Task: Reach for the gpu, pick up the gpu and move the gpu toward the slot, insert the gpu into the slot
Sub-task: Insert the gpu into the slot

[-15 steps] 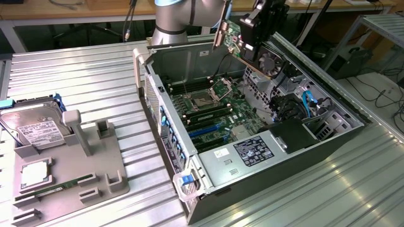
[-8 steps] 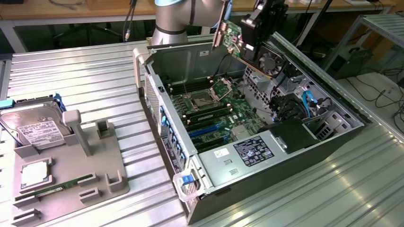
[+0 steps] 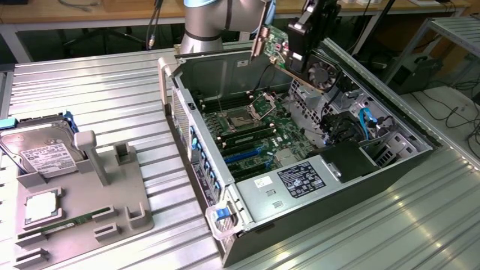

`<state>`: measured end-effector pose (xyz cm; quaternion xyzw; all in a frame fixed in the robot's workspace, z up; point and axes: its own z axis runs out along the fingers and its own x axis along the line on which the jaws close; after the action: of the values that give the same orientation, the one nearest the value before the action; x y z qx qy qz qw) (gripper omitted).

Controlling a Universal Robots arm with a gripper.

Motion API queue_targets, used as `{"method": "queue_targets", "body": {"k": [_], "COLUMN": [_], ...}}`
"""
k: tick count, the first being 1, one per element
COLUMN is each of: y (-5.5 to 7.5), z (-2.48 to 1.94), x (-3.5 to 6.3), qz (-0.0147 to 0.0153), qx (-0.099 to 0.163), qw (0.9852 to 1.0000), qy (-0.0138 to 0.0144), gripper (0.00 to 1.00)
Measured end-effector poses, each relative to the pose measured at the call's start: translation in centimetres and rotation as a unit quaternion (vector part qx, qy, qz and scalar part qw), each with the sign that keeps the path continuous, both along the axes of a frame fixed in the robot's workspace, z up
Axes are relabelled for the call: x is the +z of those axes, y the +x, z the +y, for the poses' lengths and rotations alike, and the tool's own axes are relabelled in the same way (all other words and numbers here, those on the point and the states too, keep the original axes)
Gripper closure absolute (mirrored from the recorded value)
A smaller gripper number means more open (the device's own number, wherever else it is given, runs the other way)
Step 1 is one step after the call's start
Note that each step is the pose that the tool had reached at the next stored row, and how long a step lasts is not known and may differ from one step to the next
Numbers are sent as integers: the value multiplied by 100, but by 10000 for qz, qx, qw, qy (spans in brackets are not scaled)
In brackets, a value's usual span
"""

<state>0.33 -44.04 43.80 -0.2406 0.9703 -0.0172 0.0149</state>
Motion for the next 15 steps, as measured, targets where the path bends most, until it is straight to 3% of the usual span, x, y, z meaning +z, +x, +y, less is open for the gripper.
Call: {"method": "queue_targets", "body": {"k": [3, 4, 6, 8, 11, 12, 14, 15], "y": [0, 0, 0, -1, -1, -1, -1, -1], "z": [0, 0, -1, -8, -19, -22, -23, -23], "x": [0, 0, 0, 0, 0, 0, 0, 0], "qz": [0, 0, 0, 0, 0, 0, 0, 0], "qx": [95, 234, 851, 1198, 1917, 2179, 2427, 2458], "qw": [10000, 9997, 9964, 9928, 9815, 9760, 9701, 9693], "qy": [0, 0, 0, 0, 0, 0, 0, 0], "gripper": [73, 73, 73, 73, 73, 73, 73, 73]}}
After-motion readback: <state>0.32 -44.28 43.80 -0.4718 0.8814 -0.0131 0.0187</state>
